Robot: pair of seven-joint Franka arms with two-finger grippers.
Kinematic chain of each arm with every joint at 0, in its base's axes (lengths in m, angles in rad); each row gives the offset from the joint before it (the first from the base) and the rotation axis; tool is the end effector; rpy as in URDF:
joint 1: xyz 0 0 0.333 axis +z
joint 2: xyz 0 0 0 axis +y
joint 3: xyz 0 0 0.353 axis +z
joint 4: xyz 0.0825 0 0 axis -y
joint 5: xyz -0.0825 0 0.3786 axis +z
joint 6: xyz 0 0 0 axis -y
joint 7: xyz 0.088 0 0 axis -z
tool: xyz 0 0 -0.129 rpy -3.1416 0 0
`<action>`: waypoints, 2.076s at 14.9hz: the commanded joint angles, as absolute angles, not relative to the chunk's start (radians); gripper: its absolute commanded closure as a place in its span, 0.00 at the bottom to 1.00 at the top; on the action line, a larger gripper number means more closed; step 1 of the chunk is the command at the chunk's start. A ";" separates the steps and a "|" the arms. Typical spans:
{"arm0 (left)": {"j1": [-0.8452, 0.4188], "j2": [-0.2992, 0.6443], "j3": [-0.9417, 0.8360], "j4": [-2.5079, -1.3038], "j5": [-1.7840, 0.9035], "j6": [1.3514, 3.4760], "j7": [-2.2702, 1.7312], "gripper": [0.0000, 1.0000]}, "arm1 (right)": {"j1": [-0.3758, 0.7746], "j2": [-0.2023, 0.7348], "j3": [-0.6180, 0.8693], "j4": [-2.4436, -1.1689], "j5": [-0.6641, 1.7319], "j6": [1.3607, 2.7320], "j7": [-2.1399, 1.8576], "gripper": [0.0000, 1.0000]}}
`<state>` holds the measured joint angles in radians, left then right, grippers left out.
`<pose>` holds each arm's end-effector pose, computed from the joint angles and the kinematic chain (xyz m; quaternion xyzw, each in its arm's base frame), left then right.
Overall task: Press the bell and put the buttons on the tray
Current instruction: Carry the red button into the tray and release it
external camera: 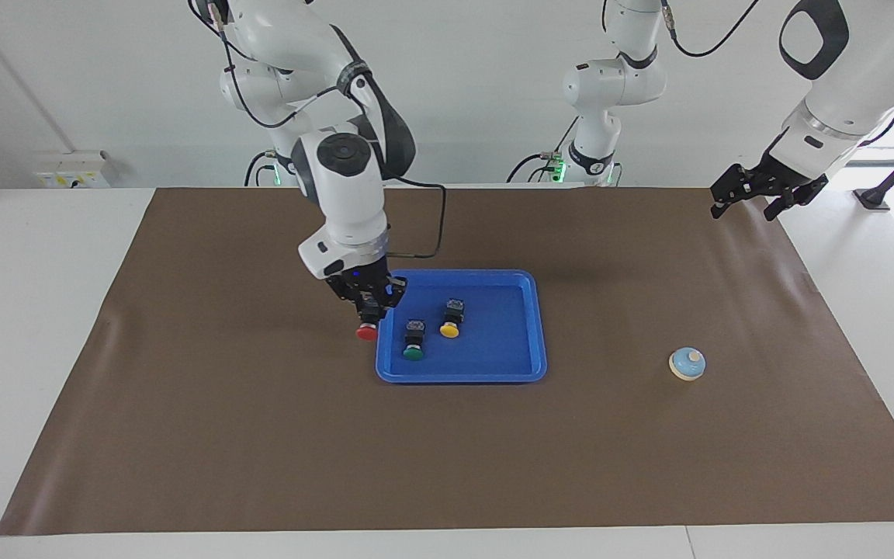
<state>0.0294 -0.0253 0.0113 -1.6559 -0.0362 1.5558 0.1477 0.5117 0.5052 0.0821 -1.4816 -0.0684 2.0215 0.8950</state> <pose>0.5343 0.0171 0.6126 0.9977 -0.0530 -0.0355 0.0217 0.6011 0.3874 0.3995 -0.9897 0.1412 -0.0211 0.0041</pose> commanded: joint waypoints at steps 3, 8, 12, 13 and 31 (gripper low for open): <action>0.028 -0.035 0.017 -1.655 -0.046 1.548 0.163 0.00 | 0.564 0.571 0.080 -1.404 -0.063 2.014 0.925 1.00; 0.028 -0.035 0.017 -1.655 -0.046 1.548 0.163 0.00 | 0.592 0.603 0.081 -1.419 -0.054 2.094 0.922 1.00; 0.028 -0.035 0.017 -1.655 -0.046 1.548 0.163 0.00 | 0.620 0.627 0.081 -1.430 -0.055 2.117 0.922 1.00; 0.028 -0.035 0.017 -1.655 -0.046 1.548 0.163 0.00 | 0.627 0.635 0.081 -1.430 -0.055 2.118 0.922 1.00; 0.028 -0.035 0.017 -1.655 -0.046 1.548 0.163 0.00 | 0.548 0.554 0.080 -1.425 -0.020 2.011 0.989 0.00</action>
